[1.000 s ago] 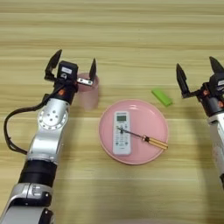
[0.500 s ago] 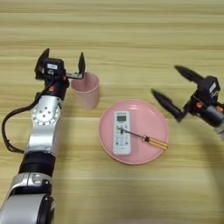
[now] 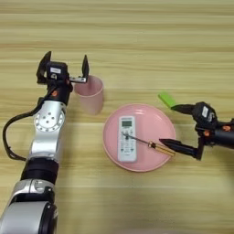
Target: Move the objects on the table
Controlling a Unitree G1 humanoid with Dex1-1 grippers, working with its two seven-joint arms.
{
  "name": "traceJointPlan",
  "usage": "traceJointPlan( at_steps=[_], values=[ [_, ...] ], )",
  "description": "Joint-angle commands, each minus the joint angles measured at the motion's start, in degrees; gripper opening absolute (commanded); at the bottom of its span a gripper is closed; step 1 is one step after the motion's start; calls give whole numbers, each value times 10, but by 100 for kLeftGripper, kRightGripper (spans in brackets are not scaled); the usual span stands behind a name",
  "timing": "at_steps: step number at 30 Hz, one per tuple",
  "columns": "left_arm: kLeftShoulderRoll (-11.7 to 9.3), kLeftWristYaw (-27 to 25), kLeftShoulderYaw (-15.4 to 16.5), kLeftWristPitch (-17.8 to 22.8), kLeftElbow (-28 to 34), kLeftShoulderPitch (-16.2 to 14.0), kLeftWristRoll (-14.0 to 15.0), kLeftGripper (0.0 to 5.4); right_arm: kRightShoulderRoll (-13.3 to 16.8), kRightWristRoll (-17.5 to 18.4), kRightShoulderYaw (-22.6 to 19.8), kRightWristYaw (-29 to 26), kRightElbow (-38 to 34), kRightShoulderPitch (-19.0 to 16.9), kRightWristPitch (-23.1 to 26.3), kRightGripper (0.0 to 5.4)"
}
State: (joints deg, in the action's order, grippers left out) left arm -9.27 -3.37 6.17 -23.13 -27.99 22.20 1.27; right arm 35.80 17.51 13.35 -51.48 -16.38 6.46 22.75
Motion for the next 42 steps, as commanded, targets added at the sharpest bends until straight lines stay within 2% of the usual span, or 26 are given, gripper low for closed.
traceJointPlan(
  at_steps=[1,5,8,16,26,30,38,42],
  values=[
    [4,5,-4,-6,-7,11,-7,537,-5,-12,26,5,-13,17,39,540],
    [4,5,-5,-9,-7,11,-6,537,-12,-28,41,11,2,17,43,540],
    [5,3,-5,-9,-6,10,-4,540,-21,-38,49,18,16,18,42,509],
    [4,0,-5,-9,-6,9,-2,540,-38,-63,55,30,53,25,38,406],
    [7,-4,-7,-7,-1,6,-1,540,-43,-83,64,22,71,21,26,292],
    [10,-10,-5,0,-1,6,7,540,-41,-90,70,18,71,19,21,248],
    [23,-31,-1,35,4,4,36,540,-37,-108,83,11,72,13,5,126],
    [22,-33,0,40,4,4,41,540,-39,-114,87,8,78,11,2,90]
  ],
)
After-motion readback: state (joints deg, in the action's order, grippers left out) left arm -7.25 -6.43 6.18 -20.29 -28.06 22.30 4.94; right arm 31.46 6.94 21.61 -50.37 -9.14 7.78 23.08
